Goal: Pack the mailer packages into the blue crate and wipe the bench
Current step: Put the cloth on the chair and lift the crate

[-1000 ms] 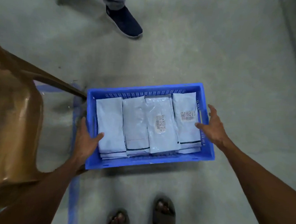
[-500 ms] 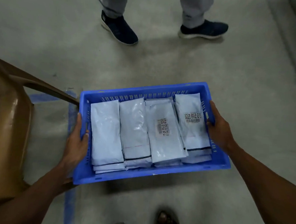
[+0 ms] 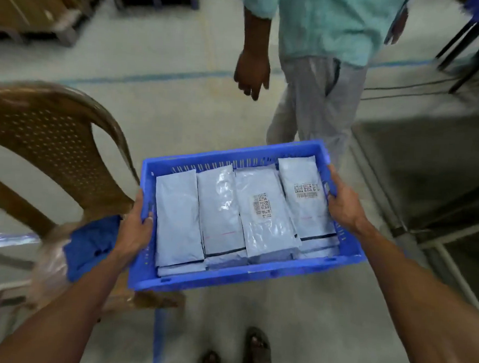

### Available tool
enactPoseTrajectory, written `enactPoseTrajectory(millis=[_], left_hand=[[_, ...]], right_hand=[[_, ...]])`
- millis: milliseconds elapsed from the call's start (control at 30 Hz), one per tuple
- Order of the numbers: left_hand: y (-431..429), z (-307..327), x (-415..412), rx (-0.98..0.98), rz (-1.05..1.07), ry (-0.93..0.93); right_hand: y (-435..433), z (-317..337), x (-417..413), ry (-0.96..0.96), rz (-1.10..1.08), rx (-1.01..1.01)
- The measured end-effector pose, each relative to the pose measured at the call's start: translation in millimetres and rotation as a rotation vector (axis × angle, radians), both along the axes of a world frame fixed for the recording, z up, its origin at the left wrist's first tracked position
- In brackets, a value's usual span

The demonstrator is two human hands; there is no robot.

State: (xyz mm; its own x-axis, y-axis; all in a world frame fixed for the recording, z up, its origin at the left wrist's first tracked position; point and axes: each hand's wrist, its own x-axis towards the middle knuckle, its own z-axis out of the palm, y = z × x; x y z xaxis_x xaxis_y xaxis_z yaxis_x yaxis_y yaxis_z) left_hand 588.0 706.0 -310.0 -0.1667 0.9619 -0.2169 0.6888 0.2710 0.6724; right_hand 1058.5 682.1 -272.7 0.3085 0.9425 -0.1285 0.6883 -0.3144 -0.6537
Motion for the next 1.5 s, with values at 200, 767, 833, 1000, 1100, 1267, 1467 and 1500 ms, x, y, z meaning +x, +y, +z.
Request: enactPoseTrajectory(millis=[200,767,833,1000,1100,1267,1467,1500], left_hand=[[-44,178,-58,0.119,0.003,-0.049],[-491,436,-257,0.398,0.626,0.088],[-564,452,-266,0.402,0.735,0.100],[-759,468,-281,0.410,1.053,0.080],[-871,469,-273,0.438,1.225,0.079],[-1046,463,-258,0.478,1.463,0.116],[-1218,452,-269,0.444,1.612,0.085],[-1241,450,-274,0.434,1.619,0.084]], right_hand=[[-43,160,-33,-0.048,0.067,0.051],[-180,371,-316,0.101,0.789,0.281],[-205,386,-365,0.096,0.917,0.312],[-302,408,-487,0.221,1.181,0.313],[-369,411,-559,0.292,1.374,0.364],[-515,418,-658,0.321,1.598,0.294],[-684,424,-728,0.242,1.736,0.247],[-705,423,-738,0.231,1.738,0.242]])
